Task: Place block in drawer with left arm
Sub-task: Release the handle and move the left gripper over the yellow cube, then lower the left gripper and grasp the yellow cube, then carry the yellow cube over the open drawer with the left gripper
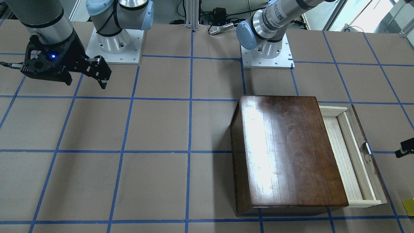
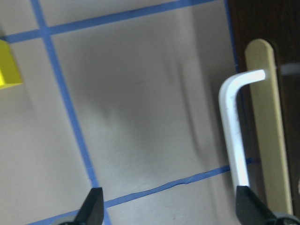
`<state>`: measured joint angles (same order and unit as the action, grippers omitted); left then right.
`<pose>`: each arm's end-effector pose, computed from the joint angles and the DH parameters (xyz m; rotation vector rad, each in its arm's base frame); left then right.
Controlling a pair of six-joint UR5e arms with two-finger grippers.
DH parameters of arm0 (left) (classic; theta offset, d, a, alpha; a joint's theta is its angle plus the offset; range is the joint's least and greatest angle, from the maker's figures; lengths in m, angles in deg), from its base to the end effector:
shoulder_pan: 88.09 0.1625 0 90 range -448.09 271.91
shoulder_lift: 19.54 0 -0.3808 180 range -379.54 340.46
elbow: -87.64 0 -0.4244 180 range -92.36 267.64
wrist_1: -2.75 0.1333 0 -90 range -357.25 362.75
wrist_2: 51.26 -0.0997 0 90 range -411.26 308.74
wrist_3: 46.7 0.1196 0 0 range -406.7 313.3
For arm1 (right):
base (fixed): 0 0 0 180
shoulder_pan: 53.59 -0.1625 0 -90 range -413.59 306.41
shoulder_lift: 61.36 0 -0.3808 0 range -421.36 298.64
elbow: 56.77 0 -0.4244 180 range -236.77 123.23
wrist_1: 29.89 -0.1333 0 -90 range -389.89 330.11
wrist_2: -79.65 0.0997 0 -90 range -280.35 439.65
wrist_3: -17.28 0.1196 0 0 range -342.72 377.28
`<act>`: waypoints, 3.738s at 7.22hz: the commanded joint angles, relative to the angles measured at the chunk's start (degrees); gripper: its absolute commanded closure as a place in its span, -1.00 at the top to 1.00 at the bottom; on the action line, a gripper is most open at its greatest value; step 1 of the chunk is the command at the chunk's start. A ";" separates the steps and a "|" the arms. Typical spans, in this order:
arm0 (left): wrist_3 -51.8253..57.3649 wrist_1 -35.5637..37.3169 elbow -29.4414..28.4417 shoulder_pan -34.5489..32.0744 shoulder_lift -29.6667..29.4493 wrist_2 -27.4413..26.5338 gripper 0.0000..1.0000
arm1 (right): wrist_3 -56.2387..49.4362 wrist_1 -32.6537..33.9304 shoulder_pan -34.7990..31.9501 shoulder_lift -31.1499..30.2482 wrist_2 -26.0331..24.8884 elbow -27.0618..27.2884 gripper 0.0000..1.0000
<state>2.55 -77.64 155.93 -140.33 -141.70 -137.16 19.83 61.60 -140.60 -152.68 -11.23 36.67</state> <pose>0.3275 -0.6545 0.2872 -0.3074 -3.0636 0.0595 0.1045 -0.5199 0.4068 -0.1509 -3.1226 -0.0173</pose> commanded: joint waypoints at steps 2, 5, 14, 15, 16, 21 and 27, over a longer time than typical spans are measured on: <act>-4.39 9.10 -1.93 1.86 -4.29 -1.81 1.00 | 0.00 0.00 0.00 0.00 0.00 0.08 1.00; -5.31 14.99 -4.38 2.49 -10.53 -1.20 1.00 | 0.00 0.00 0.00 0.00 0.00 0.00 1.00; -8.74 19.21 -12.03 2.40 -21.62 3.90 0.95 | 0.00 0.00 0.00 0.00 0.00 -0.01 1.00; -8.82 19.21 -12.30 2.40 -22.06 4.86 0.48 | 0.00 0.00 0.00 0.00 0.00 -0.01 1.00; -9.78 19.12 -12.30 2.40 -22.15 5.22 -0.13 | 0.00 0.00 0.00 0.00 0.00 -0.01 1.00; -9.09 16.43 -12.30 2.05 -17.08 8.83 -0.95 | 0.00 0.00 0.00 0.00 0.00 -0.01 1.00; -13.72 -11.61 -11.25 -4.69 2.26 3.73 -0.95 | 0.00 0.00 0.09 0.00 0.00 0.00 1.00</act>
<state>-8.60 -85.43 144.16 -142.65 -142.16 -133.23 19.83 61.60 -140.58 -152.68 -11.23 36.72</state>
